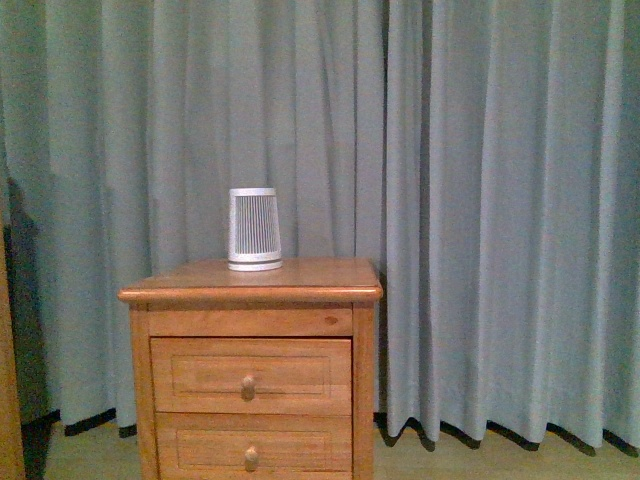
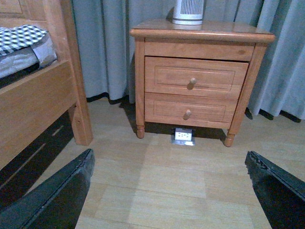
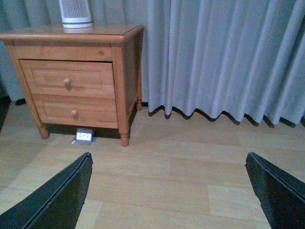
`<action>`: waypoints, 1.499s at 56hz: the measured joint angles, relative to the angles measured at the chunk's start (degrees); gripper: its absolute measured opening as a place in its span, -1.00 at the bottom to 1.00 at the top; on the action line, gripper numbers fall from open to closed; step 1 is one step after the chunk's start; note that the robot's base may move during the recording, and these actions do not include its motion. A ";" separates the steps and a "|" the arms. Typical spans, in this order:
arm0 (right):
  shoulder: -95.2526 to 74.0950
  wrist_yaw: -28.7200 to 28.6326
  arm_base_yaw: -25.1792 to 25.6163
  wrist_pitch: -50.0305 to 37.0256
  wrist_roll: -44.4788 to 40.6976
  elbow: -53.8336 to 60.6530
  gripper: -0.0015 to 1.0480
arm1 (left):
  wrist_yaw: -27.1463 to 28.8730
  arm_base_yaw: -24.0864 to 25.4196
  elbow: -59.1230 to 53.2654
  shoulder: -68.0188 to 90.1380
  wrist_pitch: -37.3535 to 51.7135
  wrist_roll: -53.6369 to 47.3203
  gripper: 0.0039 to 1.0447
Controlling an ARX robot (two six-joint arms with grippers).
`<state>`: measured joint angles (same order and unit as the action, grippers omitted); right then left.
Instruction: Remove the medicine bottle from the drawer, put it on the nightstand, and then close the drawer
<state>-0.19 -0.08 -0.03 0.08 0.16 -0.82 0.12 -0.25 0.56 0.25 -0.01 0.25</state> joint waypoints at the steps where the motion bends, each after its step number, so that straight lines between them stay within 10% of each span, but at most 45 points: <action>1: 0.00 0.00 -0.02 0.00 -0.02 0.00 0.87 | 0.00 0.00 0.00 0.00 0.00 0.00 0.87; 84: 0.00 0.00 -0.02 0.00 -0.02 0.00 0.87 | 0.00 0.00 0.00 0.00 0.00 0.00 0.87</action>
<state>-0.19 -0.08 -0.05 0.08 0.14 -0.82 0.12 -0.25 0.56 0.25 -0.01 0.25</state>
